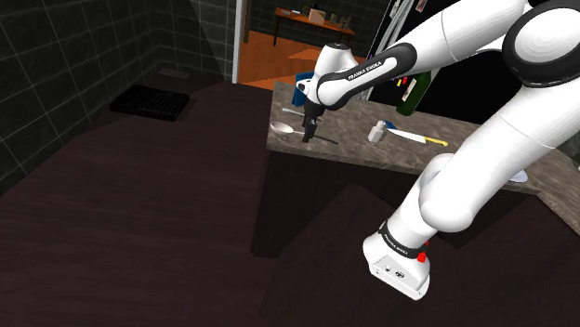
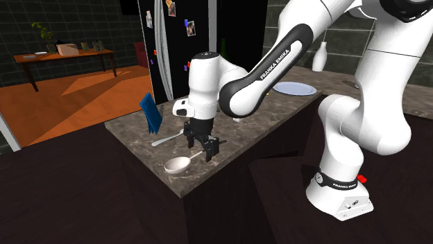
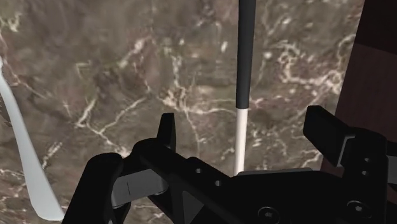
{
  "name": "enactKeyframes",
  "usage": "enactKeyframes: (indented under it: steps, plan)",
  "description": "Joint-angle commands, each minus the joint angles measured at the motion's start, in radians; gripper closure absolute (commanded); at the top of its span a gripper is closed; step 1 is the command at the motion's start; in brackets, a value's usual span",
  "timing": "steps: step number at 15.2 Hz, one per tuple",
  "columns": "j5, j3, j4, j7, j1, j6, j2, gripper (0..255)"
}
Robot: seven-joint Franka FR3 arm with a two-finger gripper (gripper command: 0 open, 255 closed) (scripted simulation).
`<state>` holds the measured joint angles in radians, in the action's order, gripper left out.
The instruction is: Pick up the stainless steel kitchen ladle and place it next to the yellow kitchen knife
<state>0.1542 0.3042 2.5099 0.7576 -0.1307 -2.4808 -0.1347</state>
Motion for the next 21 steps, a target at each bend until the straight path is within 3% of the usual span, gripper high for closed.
enactKeyframes:
  steps: [1,4,5,14,21]
  plan:
    - [0.000,0.000,0.000,0.000,0.000,-0.002,0.001,0]
    - [0.000,0.000,0.000,0.000,0.000,-0.002,0.001,0]
    - [0.000,0.000,0.000,0.000,0.000,-0.002,0.001,255]
    - [0.000,0.000,0.000,0.000,0.000,-0.002,0.001,255]
    - [0.010,-0.008,-0.039,-0.005,0.001,0.104,-0.067,255]
